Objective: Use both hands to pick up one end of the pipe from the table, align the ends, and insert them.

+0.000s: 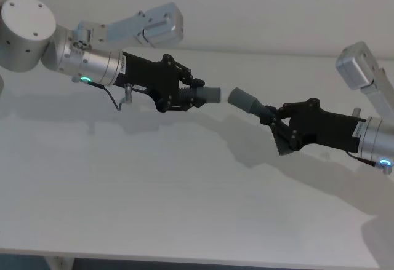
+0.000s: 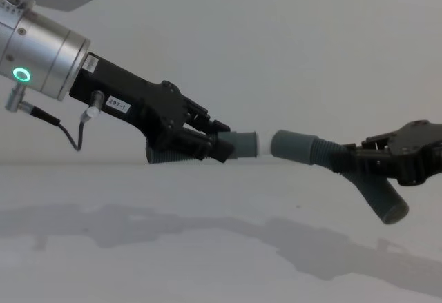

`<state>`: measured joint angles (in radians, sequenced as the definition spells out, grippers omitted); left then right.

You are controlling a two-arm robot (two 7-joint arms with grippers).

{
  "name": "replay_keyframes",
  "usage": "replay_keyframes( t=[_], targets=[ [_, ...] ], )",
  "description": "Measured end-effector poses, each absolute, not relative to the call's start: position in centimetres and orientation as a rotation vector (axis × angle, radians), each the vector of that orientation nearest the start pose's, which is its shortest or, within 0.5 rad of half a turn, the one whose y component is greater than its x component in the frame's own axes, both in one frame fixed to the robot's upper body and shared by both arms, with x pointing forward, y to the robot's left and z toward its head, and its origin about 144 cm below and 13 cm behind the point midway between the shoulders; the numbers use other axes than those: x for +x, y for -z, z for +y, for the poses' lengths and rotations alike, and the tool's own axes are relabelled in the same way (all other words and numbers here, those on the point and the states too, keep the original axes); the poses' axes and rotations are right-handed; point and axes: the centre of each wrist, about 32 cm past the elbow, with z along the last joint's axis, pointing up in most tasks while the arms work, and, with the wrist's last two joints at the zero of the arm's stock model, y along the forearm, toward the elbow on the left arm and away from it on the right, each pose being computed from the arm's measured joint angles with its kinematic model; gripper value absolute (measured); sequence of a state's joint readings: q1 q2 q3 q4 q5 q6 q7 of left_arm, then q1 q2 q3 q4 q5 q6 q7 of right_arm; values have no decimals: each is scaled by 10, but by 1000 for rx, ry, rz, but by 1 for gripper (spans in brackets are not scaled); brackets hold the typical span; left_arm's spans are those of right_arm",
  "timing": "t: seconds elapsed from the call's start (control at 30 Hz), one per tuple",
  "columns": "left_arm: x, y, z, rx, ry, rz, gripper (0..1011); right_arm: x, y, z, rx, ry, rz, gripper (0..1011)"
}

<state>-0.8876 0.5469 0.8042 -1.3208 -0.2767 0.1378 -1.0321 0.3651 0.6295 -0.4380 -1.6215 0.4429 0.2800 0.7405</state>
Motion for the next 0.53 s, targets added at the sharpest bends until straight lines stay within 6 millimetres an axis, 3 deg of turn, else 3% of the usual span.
replay_keyframes(
  t=[0.53],
  targets=[
    [613,-1332,229,543,-138,-333,355,520,-1255,-282,-306,493,-29,133]
  ],
)
